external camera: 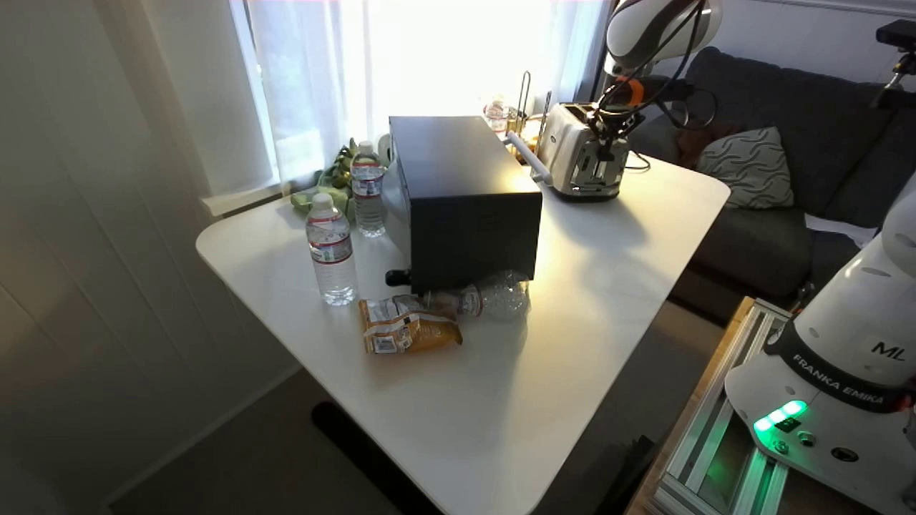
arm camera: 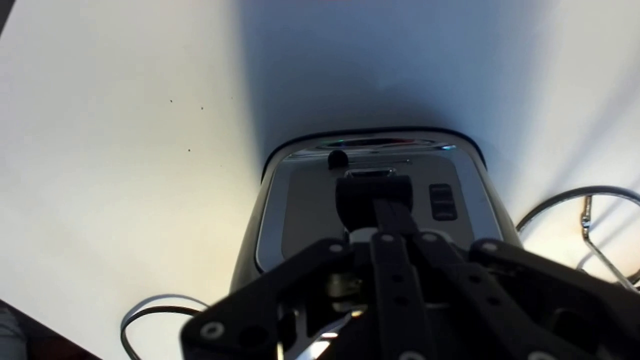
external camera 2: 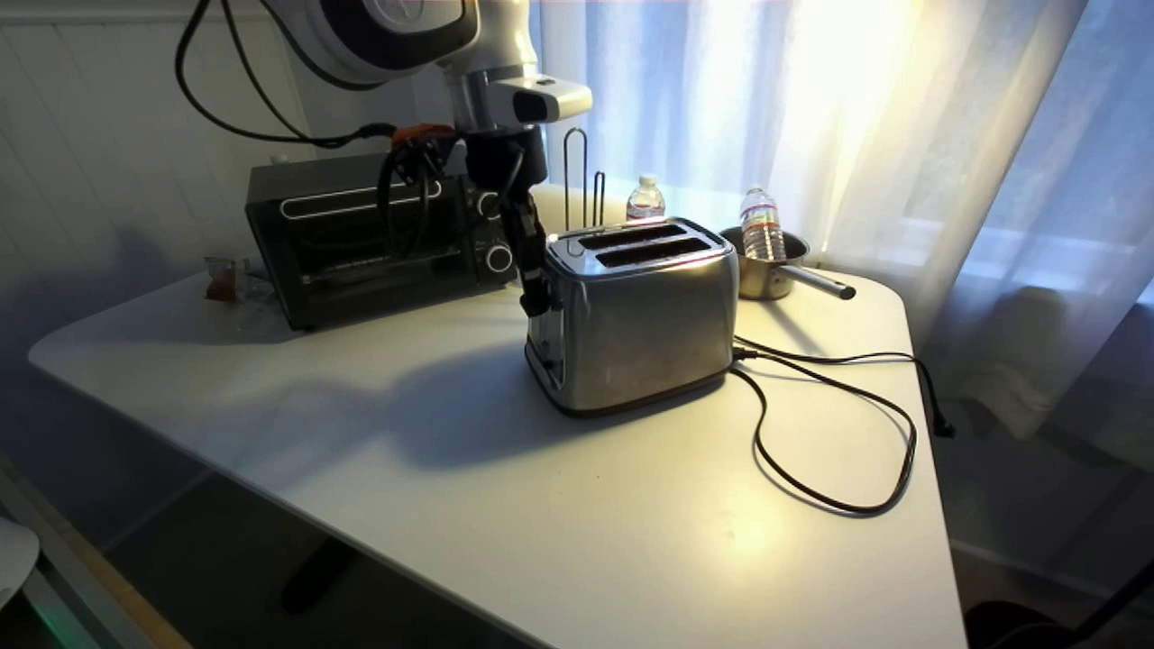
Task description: Push the black knob on the toaster fully downwards
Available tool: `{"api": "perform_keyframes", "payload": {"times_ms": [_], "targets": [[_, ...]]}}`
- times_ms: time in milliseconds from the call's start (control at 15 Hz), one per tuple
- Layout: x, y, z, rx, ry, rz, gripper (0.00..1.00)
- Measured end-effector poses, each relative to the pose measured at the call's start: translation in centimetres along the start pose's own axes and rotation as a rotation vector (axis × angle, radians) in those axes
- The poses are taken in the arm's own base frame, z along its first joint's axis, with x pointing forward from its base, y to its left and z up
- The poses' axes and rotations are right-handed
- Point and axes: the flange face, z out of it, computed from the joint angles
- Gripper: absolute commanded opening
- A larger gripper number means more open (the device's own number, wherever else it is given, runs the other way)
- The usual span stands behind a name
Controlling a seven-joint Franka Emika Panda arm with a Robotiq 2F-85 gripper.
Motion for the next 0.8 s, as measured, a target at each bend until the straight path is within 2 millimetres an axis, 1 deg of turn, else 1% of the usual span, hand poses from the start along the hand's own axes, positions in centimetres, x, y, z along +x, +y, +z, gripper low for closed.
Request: {"api": "perform_keyframes", "payload": {"times_ms": [467,800], "targets": [[-0.5,-0.8,2.3,-0.025,-0.032,-0.01,0.01],[-0.4,-0.8,1.8,-0.007,-0.032,0.001,0.01]]}}
